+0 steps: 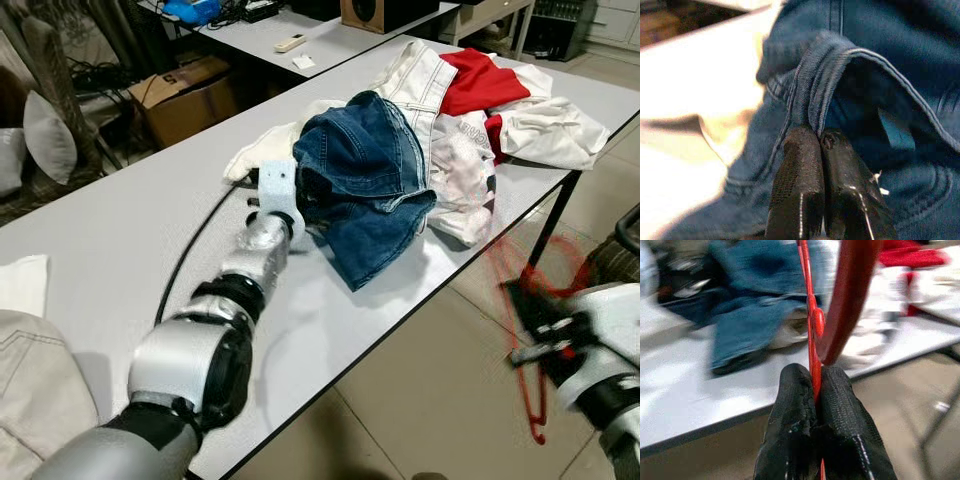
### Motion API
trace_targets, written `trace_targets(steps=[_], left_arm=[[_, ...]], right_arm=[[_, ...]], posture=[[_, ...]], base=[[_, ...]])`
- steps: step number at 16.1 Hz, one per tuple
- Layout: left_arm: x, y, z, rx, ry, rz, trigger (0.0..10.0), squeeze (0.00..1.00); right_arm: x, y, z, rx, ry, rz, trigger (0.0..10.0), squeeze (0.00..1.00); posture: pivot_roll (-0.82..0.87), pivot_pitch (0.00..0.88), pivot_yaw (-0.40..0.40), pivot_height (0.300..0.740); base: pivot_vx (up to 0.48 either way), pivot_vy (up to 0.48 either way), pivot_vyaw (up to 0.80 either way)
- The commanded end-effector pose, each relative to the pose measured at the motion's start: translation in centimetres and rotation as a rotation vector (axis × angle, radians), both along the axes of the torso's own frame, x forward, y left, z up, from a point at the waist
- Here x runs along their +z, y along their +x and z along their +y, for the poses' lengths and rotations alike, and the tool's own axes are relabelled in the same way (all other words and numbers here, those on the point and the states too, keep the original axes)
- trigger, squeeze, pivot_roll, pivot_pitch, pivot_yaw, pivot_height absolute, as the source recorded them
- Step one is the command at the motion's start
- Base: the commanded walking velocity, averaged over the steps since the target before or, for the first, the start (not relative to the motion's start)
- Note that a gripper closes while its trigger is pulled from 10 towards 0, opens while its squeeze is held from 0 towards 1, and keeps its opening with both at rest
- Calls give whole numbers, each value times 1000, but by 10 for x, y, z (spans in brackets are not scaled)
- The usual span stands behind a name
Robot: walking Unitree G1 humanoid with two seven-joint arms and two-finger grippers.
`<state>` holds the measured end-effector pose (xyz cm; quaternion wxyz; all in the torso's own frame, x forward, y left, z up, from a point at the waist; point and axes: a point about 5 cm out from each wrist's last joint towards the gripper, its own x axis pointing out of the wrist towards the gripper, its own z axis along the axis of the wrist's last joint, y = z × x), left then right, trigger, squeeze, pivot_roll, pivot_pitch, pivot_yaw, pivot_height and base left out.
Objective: Hang hanger
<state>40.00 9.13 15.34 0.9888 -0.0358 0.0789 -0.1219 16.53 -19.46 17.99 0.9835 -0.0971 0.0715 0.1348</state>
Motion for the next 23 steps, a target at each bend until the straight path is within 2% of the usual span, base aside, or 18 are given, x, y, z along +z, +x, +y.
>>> trace_targets(steps=[1, 3, 7, 8, 10, 12, 14, 15, 16, 18, 23], left_arm=[[20, 7, 12, -3, -1, -70, 0, 0], [45, 14, 24, -32, -13, -154, 0, 0], [72, 16, 38, -110, 44, -272, 0, 0], [81, 14, 42, -207, 131, -335, 0, 0], [86, 12, 44, -229, 139, -354, 0, 0], [110, 6, 47, -293, 154, -452, 0, 0], [117, 1, 45, -367, 186, -477, 0, 0], [118, -4, 46, -396, 239, -490, 0, 0], [120, -7, 49, -400, 280, -505, 0, 0], [124, -14, 58, -402, 346, -518, 0, 0], [131, -19, 90, -261, 470, -515, 0, 0]], right_arm=[[-3, 0, 7, 77, 12, 14, 10000, 0], [-6, 6, 12, 127, 5, 25, 10000, 0], [-14, 21, 17, 157, -8, 35, 10000, 0], [-18, 27, 20, 192, -15, 59, 10000, 0], [-19, 28, 21, 220, -14, 75, 10000, 0], [-29, 32, 23, 297, -38, 167, 10000, 0], [-29, 39, 22, 281, -52, 169, 10000, 0], [-22, 49, 18, 217, -17, 122, 10000, 0], [-15, 55, 16, 168, 46, 92, 10000, 0], [-9, 59, 16, 154, 107, 71, 10000, 0], [-2, 54, 18, 208, 109, 82, 10000, 0]], posture=[[-315, 0, 217, 740], [-281, 0, 215, 740], [-235, 0, 196, 740], [-220, 0, 184, 740], [-220, 0, 184, 740], [-180, 0, 157, 740], [-172, 0, 157, 740], [-167, 0, 155, 740], [-166, 0, 156, 740], [-161, 0, 157, 740], [-157, 0, 143, 740]], base=[[0, 0, 0], [0, 0, 0], [0, 0, 0], [0, 0, 0], [0, 0, 0], [0, 0, 0], [0, 0, 0], [0, 0, 0], [0, 0, 0], [0, 0, 0], [0, 0, 0]])
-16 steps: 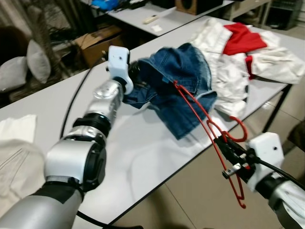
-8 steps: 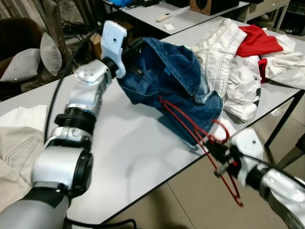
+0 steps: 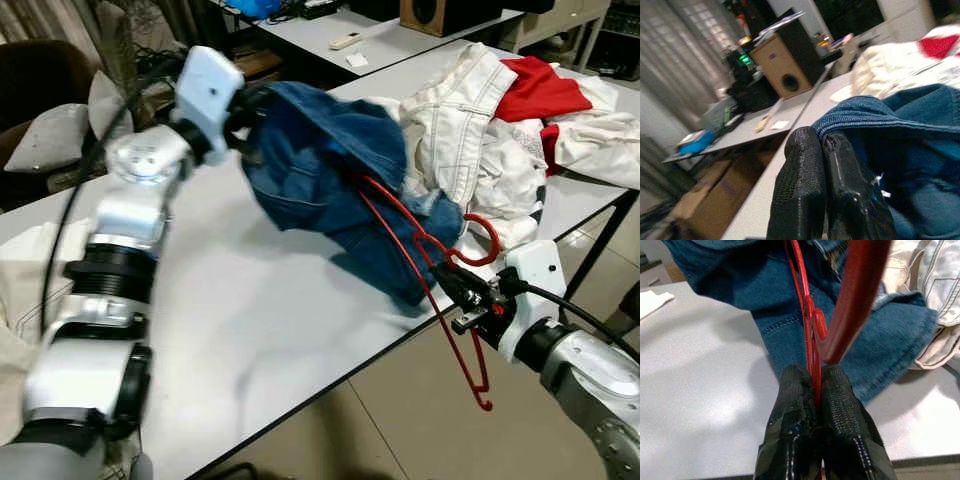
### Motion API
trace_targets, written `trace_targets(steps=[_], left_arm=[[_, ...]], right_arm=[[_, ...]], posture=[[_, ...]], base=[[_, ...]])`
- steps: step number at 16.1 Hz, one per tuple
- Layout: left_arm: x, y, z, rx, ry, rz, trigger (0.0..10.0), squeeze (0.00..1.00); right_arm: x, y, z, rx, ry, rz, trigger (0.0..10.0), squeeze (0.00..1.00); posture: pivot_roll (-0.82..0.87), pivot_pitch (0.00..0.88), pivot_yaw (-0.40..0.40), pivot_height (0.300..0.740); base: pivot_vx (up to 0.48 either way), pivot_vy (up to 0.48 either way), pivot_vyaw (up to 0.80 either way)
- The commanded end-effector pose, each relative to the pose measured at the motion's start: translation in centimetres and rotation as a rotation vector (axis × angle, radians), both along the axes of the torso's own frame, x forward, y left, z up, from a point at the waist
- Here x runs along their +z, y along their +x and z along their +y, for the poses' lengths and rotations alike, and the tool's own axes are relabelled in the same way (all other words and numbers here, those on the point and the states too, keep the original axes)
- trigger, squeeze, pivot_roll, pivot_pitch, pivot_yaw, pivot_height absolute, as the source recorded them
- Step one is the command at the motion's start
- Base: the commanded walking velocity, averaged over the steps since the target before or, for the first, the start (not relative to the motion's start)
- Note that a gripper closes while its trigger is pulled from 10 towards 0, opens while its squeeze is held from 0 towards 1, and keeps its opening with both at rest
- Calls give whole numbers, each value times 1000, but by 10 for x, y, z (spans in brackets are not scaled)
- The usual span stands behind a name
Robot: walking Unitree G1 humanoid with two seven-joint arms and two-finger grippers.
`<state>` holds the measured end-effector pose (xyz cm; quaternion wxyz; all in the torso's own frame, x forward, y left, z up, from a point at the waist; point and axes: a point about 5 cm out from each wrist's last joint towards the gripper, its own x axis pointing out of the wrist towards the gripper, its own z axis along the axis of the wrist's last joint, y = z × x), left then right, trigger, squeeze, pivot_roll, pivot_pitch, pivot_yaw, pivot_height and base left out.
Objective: Hang hanger
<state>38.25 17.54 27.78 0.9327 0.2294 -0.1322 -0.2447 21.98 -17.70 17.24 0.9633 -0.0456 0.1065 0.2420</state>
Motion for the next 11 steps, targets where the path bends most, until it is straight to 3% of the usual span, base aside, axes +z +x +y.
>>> trace_targets(steps=[1, 3, 5, 7, 10, 11], left_arm=[[10, -2, 17, 72, 29, -42, 0, 0], [20, -2, 33, 143, 59, -79, 0, 0], [29, -2, 41, 177, 53, -106, 0, 0], [39, -5, 34, 66, 7, -127, 0, 0], [48, -16, 17, -116, 32, -155, 0, 0], [42, -22, 15, -167, 60, -99, 0, 0]], right_arm=[[9, -4, -1, 25, 1, -15, 10000, 0], [16, -12, -1, 115, -9, 1, 10000, 0], [23, -13, -4, 129, 19, -26, 10000, 0], [30, 1, -15, 33, 48, -58, 10000, 0], [48, 18, -18, -18, 62, -157, 10000, 0], [47, 18, -19, -14, 68, -154, 10000, 0]], posture=[[-153, 0, 138, 740], [-154, 0, 137, 740], [-156, 0, 136, 740], [-152, 0, 132, 740], [-149, 0, 129, 740], [-140, 0, 116, 740]], base=[[0, 0, 0], [0, 0, 0], [0, 0, 0], [0, 0, 0], [0, 0, 0], [0, 0, 0]])
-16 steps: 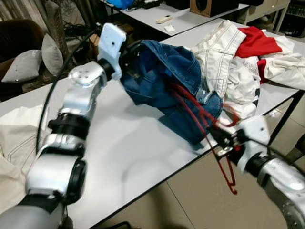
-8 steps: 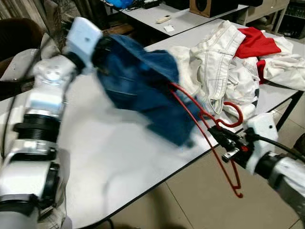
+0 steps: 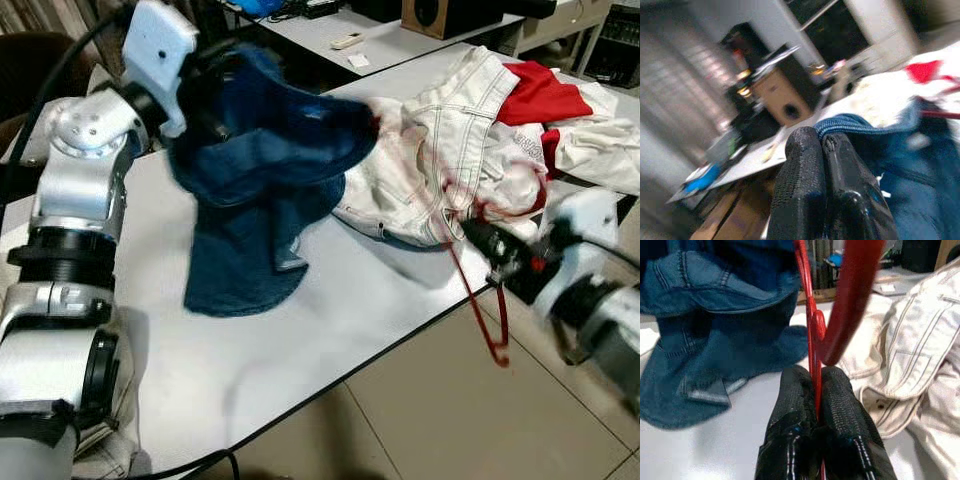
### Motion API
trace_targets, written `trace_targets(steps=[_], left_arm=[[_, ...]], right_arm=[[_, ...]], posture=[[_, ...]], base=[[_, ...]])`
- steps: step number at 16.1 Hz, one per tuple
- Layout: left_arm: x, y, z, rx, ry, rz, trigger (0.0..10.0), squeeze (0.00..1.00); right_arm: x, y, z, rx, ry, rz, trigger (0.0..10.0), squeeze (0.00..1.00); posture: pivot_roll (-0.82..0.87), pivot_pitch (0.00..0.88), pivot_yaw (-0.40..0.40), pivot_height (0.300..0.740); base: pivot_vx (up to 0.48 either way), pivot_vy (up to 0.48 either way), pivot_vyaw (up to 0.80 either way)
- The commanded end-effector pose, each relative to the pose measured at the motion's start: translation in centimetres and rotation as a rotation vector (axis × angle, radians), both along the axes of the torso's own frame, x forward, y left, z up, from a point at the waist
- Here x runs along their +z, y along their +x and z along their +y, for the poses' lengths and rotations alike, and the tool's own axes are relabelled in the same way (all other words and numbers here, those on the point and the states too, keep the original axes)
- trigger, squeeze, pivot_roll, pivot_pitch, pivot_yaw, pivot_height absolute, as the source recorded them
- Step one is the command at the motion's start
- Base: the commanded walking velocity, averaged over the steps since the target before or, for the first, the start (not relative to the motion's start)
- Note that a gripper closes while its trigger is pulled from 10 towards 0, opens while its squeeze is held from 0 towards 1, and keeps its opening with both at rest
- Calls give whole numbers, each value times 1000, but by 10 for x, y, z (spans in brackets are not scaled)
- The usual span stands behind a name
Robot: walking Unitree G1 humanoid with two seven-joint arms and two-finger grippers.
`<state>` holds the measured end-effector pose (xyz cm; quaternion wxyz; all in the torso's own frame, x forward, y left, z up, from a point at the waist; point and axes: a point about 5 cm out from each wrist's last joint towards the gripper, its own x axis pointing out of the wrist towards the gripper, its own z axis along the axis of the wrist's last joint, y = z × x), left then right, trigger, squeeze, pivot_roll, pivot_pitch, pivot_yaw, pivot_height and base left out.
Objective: Hang hanger
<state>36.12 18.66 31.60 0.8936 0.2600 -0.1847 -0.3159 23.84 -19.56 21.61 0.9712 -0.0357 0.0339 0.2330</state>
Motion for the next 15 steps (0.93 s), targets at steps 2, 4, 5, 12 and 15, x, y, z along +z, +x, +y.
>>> trace_targets(steps=[2, 4, 5, 12, 15], left_arm=[[-46, -17, 4, -84, 174, 227, 0, 0], [-87, -34, -5, -85, 116, 348, 0, 0], [-88, -35, -7, -75, 91, 352, 0, 0], [-75, -42, -18, -48, -13, 342, 0, 0], [-75, -40, -15, -18, -4, 366, 0, 0]], right_arm=[[-15, -11, 7, 59, -2, 72, 10000, 0], [-47, -42, 22, 226, -59, 255, 10000, 0], [-50, -45, 23, 236, -50, 276, 10000, 0], [-57, -37, 20, 186, -78, 278, 10000, 0], [-46, -22, 24, 179, -76, 196, 10000, 0]], posture=[[-131, 0, 105, 740], [-128, 0, 90, 740], [-128, 0, 90, 740], [-131, 0, 96, 740], [-129, 0, 97, 740]], base=[[0, 0, 0], [0, 0, 0], [0, 0, 0], [0, 0, 0], [0, 0, 0]])
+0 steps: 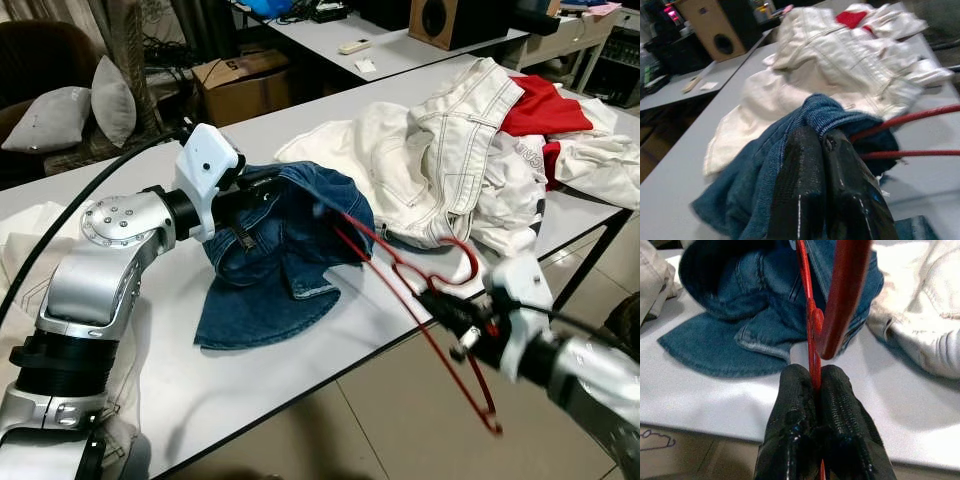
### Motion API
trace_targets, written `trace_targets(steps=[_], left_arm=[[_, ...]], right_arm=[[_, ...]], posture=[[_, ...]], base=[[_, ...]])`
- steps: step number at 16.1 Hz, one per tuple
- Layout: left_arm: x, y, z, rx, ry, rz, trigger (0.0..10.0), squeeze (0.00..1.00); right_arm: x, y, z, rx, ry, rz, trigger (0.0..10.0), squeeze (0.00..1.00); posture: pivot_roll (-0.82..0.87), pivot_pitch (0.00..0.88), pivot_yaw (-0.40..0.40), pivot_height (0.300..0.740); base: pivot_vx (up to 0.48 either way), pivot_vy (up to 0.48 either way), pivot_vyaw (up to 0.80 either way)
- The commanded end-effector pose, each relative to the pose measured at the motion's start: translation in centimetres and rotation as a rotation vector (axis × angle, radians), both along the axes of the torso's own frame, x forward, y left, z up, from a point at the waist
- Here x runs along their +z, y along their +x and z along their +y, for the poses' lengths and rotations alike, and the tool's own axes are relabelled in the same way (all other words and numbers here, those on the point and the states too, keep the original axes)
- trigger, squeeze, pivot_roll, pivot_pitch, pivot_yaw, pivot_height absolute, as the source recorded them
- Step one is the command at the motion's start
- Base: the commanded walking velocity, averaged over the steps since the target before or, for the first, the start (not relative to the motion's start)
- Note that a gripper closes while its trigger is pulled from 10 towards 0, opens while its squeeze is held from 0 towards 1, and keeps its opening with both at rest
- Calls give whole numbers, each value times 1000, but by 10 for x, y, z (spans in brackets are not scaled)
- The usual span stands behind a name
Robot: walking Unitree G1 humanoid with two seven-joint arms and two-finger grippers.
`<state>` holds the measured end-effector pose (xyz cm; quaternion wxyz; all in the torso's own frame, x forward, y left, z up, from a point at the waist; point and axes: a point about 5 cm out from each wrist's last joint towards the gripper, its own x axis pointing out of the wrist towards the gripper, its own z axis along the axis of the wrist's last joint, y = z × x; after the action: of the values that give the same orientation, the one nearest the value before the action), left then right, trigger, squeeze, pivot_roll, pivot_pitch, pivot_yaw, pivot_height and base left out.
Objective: Hang hanger
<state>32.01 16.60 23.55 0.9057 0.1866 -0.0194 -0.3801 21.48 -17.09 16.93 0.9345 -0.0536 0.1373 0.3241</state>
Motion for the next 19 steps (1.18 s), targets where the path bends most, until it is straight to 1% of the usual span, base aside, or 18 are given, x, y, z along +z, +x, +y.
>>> trace_targets(steps=[1, 2, 3, 4, 5, 6, 7, 8, 9, 10, 12, 13, 14, 15, 16, 17, 18, 19], left_arm=[[9, 4, 9, 65, -12, -32, 0, 0], [29, 9, 19, 154, -126, -102, 0, 0], [46, 10, 25, 184, -243, -152, 0, 0], [60, 7, 28, 157, -342, -195, 0, 0], [69, 5, 30, 127, -405, -223, 0, 0], [74, 3, 31, 103, -439, -239, 0, 0], [77, 0, 30, 71, -473, -237, 0, 0], [74, -3, 29, 40, -462, -230, 0, 0], [69, -5, 28, 15, -443, -206, 0, 0], [59, -10, 29, -14, -397, -165, 0, 0], [47, -15, 40, 0, -337, -132, 0, 0], [46, -17, 42, -1, -326, -128, 0, 0], [37, -26, 45, -50, -283, -62, 0, 0], [17, -40, 44, -122, -180, 60, 0, 0], [8, -42, 43, -116, -149, 98, 0, 0], [-2, -39, 42, -62, -121, 119, 0, 0], [-13, -30, 42, 29, -86, 117, 0, 0], [-21, -24, 40, 73, -41, 113, 0, 0]], right_arm=[[-2, 2, -4, -40, -3, 13, 10000, 0], [-15, 5, -15, -148, -13, 75, 10000, 0], [-25, 7, -23, -224, -5, 115, 10000, 0], [-29, 12, -26, -268, 13, 117, 10000, 0], [-28, 19, -26, -308, 62, 108, 10000, 0], [-26, 25, -27, -341, 98, 99, 10000, 0], [-24, 35, -34, -416, 113, 73, 10000, 0], [-18, 44, -43, -485, 100, 22, 10000, 0], [-7, 55, -52, -552, 113, -45, 10000, 0], [20, 67, -59, -584, 172, -166, 10000, 0], [79, 78, -59, -538, 297, -410, 10000, 0], [87, 78, -58, -523, 321, -436, 10000, 0], [97, 74, -51, -450, 328, -464, 10000, 0], [89, 65, -39, -356, 296, -432, 10000, 0], [79, 60, -34, -329, 277, -400, 10000, 0], [64, 51, -30, -306, 259, -349, 10000, 0], [50, 41, -25, -288, 246, -290, 10000, 0], [42, 35, -23, -282, 231, -257, 10000, 0]], posture=[[-129, 0, 97, 740], [-124, 0, 91, 740], [-118, 0, 89, 740], [-118, 0, 89, 740], [-111, 0, 87, 740], [-109, 0, 88, 740], [-108, 0, 86, 740], [-108, 0, 86, 740], [-107, 0, 86, 740], [-107, 0, 86, 740], [-105, 0, 80, 740], [-105, 0, 80, 740], [-103, 0, 69, 740], [-103, 0, 69, 740], [-102, 0, 63, 740], [-104, 0, 65, 740], [-108, 0, 68, 740], [-116, 0, 76, 740]], base=[[0, 0, 0], [0, 0, 0], [0, 0, 0], [0, 0, 0], [0, 0, 0], [0, 0, 0], [0, 0, 0], [0, 0, 0], [0, 0, 0], [0, 0, 0], [0, 0, 0], [0, 0, 0], [0, 0, 0], [0, 0, 0], [0, 0, 0], [0, 0, 0], [0, 0, 0], [0, 0, 0]])
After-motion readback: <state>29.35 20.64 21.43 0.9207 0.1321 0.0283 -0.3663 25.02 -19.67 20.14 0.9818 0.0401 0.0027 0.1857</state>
